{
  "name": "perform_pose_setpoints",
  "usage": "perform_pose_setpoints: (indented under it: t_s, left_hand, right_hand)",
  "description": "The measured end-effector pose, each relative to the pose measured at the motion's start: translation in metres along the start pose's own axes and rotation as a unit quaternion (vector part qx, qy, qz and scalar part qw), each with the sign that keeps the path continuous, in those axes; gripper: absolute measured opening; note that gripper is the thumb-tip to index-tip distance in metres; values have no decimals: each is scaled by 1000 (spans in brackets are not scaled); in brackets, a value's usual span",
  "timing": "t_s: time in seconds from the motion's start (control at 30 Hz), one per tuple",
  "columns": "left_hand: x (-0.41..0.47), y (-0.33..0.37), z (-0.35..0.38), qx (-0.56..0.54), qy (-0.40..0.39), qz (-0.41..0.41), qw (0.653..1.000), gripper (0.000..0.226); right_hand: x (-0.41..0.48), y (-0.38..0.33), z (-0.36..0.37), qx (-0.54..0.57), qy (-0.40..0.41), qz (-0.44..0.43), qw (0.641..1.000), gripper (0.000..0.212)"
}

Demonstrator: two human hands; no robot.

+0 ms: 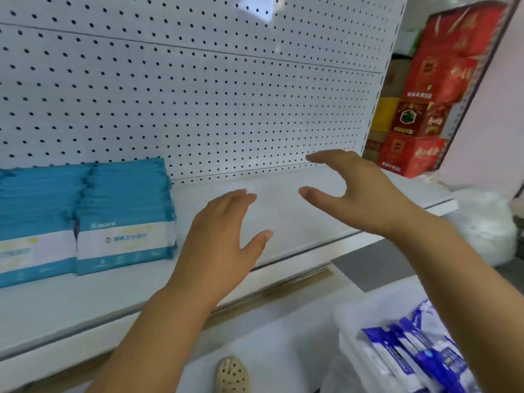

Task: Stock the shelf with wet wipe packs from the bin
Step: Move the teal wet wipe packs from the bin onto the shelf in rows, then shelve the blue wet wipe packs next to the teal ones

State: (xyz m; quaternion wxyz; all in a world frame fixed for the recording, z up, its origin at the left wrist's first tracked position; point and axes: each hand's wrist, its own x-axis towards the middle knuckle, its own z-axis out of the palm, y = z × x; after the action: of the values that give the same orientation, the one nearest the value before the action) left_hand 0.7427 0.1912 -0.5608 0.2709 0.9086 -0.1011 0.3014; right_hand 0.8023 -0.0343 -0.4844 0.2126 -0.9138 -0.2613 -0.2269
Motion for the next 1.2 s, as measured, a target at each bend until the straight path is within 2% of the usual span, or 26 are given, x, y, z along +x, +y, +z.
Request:
perform_pose_setpoints:
  t_s: [0.17,0.3,0.4,0.47,0.53,0.63,0.73,0.83,0.93,1.03,1.13,1.2]
  left_hand:
    - [7,51,44,-25,-36,49,998,59]
    - [-6,83,91,-92,-75,92,989,53]
    - [-28,92,122,-182,-122,63,974,50]
    - [-37,89,140,-201,-163,54,964,51]
    - [-39,84,156,-191,-199,52,960,54]
    - [-38,80,173,-157,-238,42,958,58]
    - [-41,78,188,-134,-266,27,954,60]
    - [-44,74,204,-94,-311,20,946,66]
    - [-44,71,220,-58,-379,2,924,78]
    - [-45,70,231,-35,-429,-29,902,85]
    - [-45,70,239,-32,-451,-34,891,75]
    - [-43,71,240,-37,-454,-40,889,67]
  right_hand:
    - [-44,62,-30,-81,-57,51,994,63]
    - [-92,108,-35,-92,-98,128,983,60]
    - [-133,140,-29,-75,-129,181,972,58]
    - [-158,160,-20,-65,-150,222,961,55]
    - [-178,179,-7,-56,-182,268,944,53]
    - [-201,203,15,-60,-269,336,901,53]
    - [-217,220,34,-53,-319,363,874,50]
    - [-224,234,49,-38,-337,382,860,50]
    - [-232,250,67,-33,-351,409,842,61]
    - [-235,261,88,-41,-341,421,840,70]
    - [-233,271,103,-35,-317,456,831,67]
    - [-233,277,112,-32,-311,487,816,56]
